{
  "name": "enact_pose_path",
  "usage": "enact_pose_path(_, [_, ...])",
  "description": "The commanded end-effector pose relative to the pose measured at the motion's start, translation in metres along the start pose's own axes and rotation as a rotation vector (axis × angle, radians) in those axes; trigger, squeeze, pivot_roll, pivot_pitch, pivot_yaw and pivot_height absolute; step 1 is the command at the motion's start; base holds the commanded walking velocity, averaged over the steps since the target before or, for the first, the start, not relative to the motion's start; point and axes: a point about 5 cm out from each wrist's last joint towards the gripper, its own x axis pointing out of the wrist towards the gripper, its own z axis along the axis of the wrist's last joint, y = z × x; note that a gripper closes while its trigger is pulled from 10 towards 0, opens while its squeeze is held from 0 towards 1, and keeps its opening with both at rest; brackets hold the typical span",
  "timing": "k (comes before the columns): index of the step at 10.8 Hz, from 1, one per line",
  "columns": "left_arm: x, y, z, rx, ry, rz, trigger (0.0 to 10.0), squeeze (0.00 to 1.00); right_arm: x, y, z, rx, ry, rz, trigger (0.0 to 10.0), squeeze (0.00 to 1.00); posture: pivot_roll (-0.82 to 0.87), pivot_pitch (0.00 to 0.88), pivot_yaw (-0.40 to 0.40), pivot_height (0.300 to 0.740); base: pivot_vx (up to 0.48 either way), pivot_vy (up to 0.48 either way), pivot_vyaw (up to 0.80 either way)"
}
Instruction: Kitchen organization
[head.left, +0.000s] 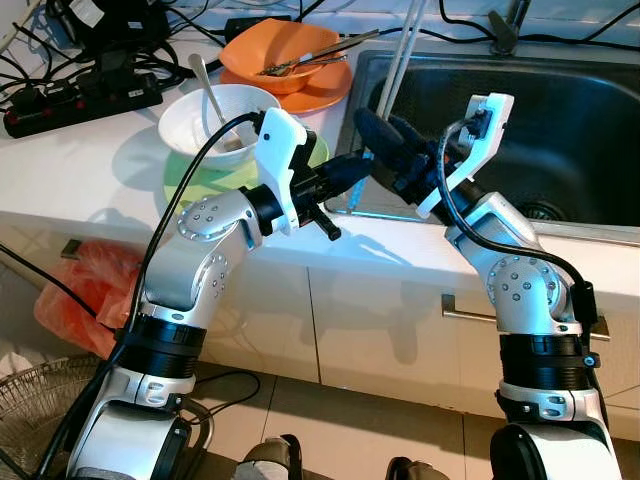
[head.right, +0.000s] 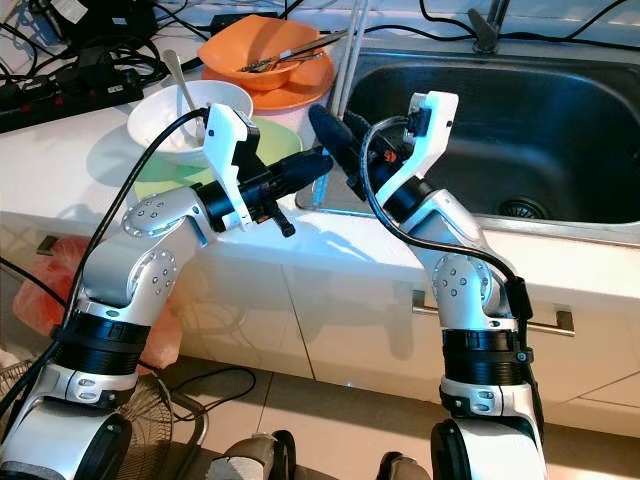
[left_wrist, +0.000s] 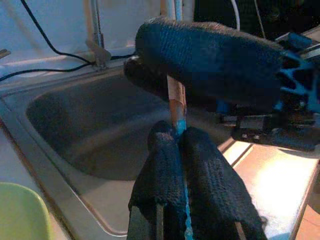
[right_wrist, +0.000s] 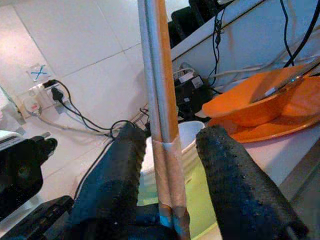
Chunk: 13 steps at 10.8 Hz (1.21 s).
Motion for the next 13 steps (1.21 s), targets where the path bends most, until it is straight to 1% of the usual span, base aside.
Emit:
enact_pose_path(1, [0.000,-0.004,0.003,0.007,-0.013,-0.031,0.0,0.00,-0.002,-0.003,-0.002,-0.001,0.006,-0.010,0.0,0.00,0.13,0.145,0.077,0.740,0.000,0.000,0.00])
enact_pose_path(6, [-0.002,-0.010,0.002,-0.004,0.002,-0.083,0.0,0.00,-0.003,-0.007,-0.002,-0.006,0.002,-0.038,0.0,0.00,0.13,0.149,0.074,0.740,0.000,0.000,0.00])
enact_pose_path(8, [-0.002,-0.009,0.001,-0.003,0.006,-0.079,0.0,0.00,-0.003,-0.008,-0.002,-0.009,0.003,-0.043,0.0,0.00,0.13,0.148,0.074,0.740,0.000,0.000,0.00])
enact_pose_path(9, [-0.002,-0.008,0.001,0.005,0.008,-0.063,10.0,0.00,-0.003,-0.010,-0.002,-0.013,0.001,-0.053,0.0,0.00,0.13,0.147,0.073,0.740,0.000,0.000,0.00])
enact_pose_path(11, [-0.001,-0.002,0.000,0.006,0.011,-0.011,10.0,0.00,-0.003,-0.012,-0.001,-0.012,-0.005,-0.069,0.0,0.00,0.13,0.147,0.073,0.740,0.000,0.000,0.00])
enact_pose_path(12, [-0.001,0.001,-0.001,-0.009,0.008,0.011,10.0,1.00,-0.004,-0.013,-0.001,-0.015,-0.007,-0.076,0.0,0.00,0.13,0.147,0.074,0.740,0.000,0.000,0.00])
enact_pose_path(13, [-0.001,0.001,-0.001,-0.016,0.006,0.013,10.0,1.00,-0.004,-0.013,-0.001,-0.016,-0.009,-0.081,0.0,0.00,0.13,0.147,0.074,0.740,0.000,0.000,0.00])
